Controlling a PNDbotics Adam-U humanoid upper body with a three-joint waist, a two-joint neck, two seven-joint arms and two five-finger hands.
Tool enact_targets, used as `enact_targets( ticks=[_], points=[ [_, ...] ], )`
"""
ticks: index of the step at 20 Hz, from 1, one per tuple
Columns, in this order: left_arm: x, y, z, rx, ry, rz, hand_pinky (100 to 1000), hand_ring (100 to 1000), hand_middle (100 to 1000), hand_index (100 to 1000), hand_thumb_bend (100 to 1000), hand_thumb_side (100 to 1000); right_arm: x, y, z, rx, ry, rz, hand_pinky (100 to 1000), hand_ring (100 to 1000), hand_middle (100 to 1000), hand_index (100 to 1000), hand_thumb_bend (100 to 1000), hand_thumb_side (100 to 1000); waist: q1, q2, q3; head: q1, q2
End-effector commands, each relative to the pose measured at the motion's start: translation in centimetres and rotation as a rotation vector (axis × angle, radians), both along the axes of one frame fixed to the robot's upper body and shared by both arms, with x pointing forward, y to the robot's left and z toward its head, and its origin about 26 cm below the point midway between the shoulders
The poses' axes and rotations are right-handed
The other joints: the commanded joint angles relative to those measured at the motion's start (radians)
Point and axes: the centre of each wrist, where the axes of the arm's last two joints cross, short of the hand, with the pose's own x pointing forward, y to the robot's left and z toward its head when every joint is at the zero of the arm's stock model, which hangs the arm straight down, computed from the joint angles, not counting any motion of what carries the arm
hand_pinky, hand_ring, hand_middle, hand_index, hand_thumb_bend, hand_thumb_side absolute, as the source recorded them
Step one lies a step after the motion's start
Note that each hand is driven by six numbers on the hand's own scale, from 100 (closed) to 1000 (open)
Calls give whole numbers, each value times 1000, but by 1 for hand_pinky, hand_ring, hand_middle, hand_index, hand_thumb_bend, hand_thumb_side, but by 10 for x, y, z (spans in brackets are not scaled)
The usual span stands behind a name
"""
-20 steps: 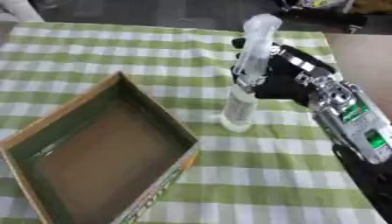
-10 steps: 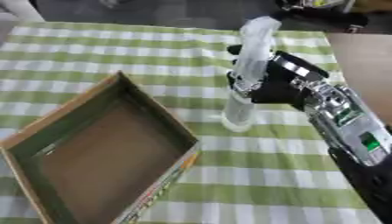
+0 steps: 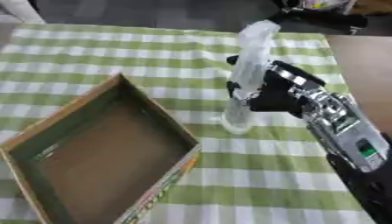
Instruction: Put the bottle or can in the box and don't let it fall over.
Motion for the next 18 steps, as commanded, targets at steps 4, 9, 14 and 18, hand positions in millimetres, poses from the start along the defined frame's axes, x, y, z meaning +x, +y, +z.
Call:
enact_targets(
  ticks=[4, 9, 14, 18],
  points=[
    [-2, -1, 10, 17, -34, -8, 913, 857, 957, 851, 159, 895, 2, -4, 2, -26, -4, -18, 992, 1000, 1000, 931, 100, 208, 6, -11, 3, -4, -16],
    [-2, -1, 10, 19, -33, -9, 913, 858, 958, 851, 158, 896, 6, -6, -3, -26, 12, -27, 991, 1000, 1000, 930, 100, 220, 5, -7, 4, -4, -17],
    [-2, -1, 10, 19, -32, -9, 914, 858, 958, 851, 158, 897, 9, -7, -7, -26, 27, -29, 991, 1000, 1000, 929, 100, 217, 5, -5, 6, -5, -19],
    [-2, -2, 9, 20, -31, -10, 914, 859, 959, 851, 158, 897, 11, -8, -10, -26, 37, -31, 990, 1000, 1000, 928, 100, 210, 5, -3, 7, -5, -21]
  ],
)
